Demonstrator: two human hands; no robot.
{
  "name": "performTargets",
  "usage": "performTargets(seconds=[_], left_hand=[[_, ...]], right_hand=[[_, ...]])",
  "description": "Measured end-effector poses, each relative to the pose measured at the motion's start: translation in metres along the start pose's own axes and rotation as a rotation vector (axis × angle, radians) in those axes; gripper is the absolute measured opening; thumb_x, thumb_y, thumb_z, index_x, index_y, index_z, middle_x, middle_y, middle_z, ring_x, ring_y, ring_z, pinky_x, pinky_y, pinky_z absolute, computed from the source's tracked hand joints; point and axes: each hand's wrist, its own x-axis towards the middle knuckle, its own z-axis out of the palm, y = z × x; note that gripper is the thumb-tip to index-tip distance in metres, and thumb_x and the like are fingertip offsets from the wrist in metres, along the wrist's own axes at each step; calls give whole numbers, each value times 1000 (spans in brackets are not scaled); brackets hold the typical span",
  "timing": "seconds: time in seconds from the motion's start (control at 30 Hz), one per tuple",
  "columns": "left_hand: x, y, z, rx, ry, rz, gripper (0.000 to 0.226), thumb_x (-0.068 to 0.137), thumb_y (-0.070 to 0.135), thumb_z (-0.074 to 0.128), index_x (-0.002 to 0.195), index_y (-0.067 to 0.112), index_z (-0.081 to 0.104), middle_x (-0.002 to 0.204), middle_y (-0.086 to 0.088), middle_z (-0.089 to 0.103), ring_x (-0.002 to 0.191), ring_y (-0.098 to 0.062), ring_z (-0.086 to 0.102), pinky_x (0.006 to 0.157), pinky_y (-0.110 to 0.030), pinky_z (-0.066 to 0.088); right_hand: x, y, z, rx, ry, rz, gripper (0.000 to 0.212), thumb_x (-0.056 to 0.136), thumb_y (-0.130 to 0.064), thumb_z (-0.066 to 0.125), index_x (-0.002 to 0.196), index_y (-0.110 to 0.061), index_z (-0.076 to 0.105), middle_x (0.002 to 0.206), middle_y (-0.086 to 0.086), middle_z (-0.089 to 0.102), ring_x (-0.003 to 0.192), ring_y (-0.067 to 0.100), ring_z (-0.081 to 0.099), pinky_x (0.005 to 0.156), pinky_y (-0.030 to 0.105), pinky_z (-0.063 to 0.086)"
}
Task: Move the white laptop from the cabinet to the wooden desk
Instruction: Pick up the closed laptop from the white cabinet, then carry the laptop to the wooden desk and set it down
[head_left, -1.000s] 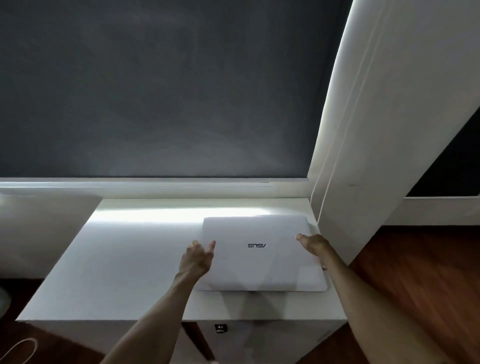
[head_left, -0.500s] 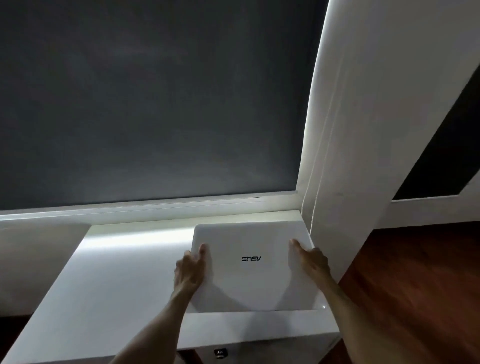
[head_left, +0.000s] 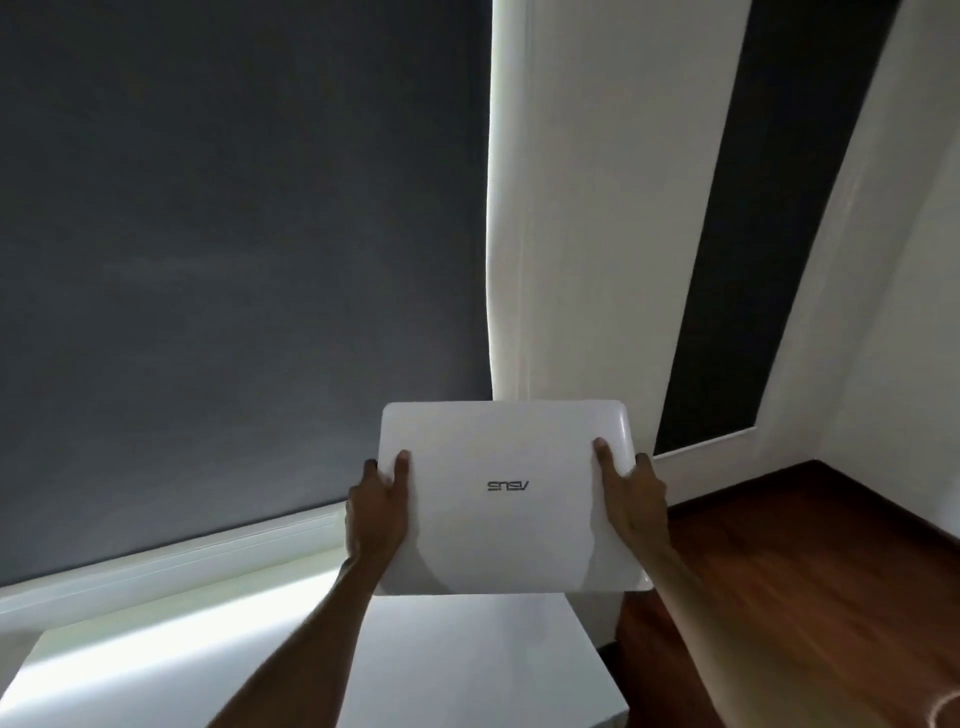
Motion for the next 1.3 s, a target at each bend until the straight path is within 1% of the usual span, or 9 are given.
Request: performTargets(seconds=[0.23, 0.33, 0.47, 0.63, 0.7, 0.8, 0.9, 1.07, 1.3], left_hand=[[-50, 94, 61, -114, -123, 153, 52, 96, 59, 41, 98, 8, 51, 93, -21, 68, 88, -41, 66, 75, -45, 52], [-93, 134, 96, -139, -202, 210, 56, 94, 64, 37, 90, 10, 48, 77, -12, 63, 77, -36, 62, 69, -41, 47], [-170, 185, 144, -224, -319, 304, 59, 90, 70, 31, 86, 14, 48, 66, 2, 54, 62, -23, 52, 66, -39, 48], [-271, 238, 202, -353, -534, 370, 66, 89, 72, 33, 97, 11, 57, 78, -4, 66, 69, -25, 65, 62, -35, 52], [-311, 260, 219, -406, -635, 410, 69, 85, 79, 31, 97, 17, 57, 78, 2, 67, 69, -16, 67, 58, -32, 52], [-363, 289, 240, -408, -771, 457, 63, 84, 82, 31, 98, 26, 55, 86, 4, 70, 75, -13, 69, 74, -42, 58], [-407, 320, 261, -412, -853, 509, 60, 84, 82, 31, 98, 28, 54, 91, 4, 70, 79, -12, 67, 80, -41, 56], [-466, 368, 302, -367, -975, 572, 64, 87, 78, 31, 99, 21, 55, 93, -8, 70, 87, -32, 68, 84, -49, 57], [-515, 432, 383, -423, -1057, 656, 71, 91, 71, 33, 116, 11, 60, 105, -13, 71, 96, -36, 67, 88, -51, 55]], right_hand=[[-4, 20, -131, -6, 262, -5, 77, 74, -90, 27, 108, -25, 50, 99, 1, 62, 85, 23, 60, 81, 44, 51], [-20, 45, -205, -13, 370, 20, 86, 78, -87, 27, 123, -19, 53, 102, 0, 60, 89, 24, 59, 80, 41, 48], [-54, 88, -303, -79, 521, 87, 92, 80, -86, 24, 132, -15, 52, 114, 9, 67, 94, 29, 64, 88, 48, 51], [-109, 139, -411, -145, 705, 150, 88, 87, -80, 25, 146, -16, 41, 138, 15, 58, 123, 38, 57, 103, 55, 45], [-130, 158, -450, -149, 767, 183, 82, 86, -79, 26, 140, -21, 46, 126, 15, 64, 113, 37, 63, 96, 55, 51], [-160, 183, -502, -165, 869, 281, 74, 86, -78, 28, 117, -16, 55, 105, 15, 67, 96, 38, 66, 86, 53, 55], [-183, 205, -544, -192, 961, 348, 74, 88, -77, 27, 115, -13, 54, 105, 16, 66, 96, 39, 65, 86, 52, 54], [-198, 241, -601, -227, 1092, 432, 80, 86, -79, 22, 116, -13, 54, 105, 14, 65, 95, 38, 64, 86, 52, 54], [-166, 287, -660, -195, 1189, 458, 78, 83, -82, 21, 108, -16, 56, 96, 5, 64, 84, 27, 61, 73, 40, 50]])
